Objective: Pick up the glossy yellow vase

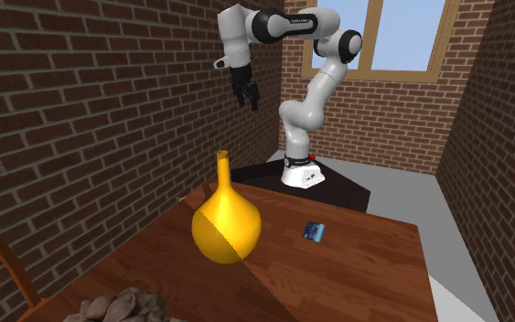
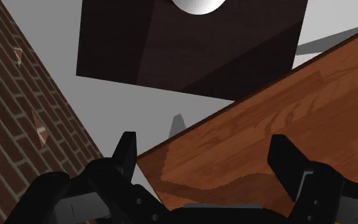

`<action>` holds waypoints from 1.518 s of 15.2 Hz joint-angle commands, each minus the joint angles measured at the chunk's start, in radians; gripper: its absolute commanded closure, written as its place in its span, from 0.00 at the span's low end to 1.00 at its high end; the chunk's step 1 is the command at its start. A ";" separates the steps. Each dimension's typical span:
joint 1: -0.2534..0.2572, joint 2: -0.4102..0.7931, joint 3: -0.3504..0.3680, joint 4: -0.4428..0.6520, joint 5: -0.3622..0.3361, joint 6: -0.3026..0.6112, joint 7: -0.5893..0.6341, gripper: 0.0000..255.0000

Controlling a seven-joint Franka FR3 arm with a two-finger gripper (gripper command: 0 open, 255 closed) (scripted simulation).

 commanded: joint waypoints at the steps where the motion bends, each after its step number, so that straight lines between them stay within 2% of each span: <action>1: 0.000 0.000 0.000 0.000 0.000 0.000 0.000 0.00; 7: 0.033 0.141 0.112 0.095 0.094 0.059 0.141 0.00; 12: 0.050 0.279 0.198 0.204 0.141 0.104 0.257 0.00; 18: 0.065 0.467 0.294 0.373 0.154 0.143 0.400 0.00; 23: 0.085 0.645 0.363 0.548 0.125 0.157 0.526 0.00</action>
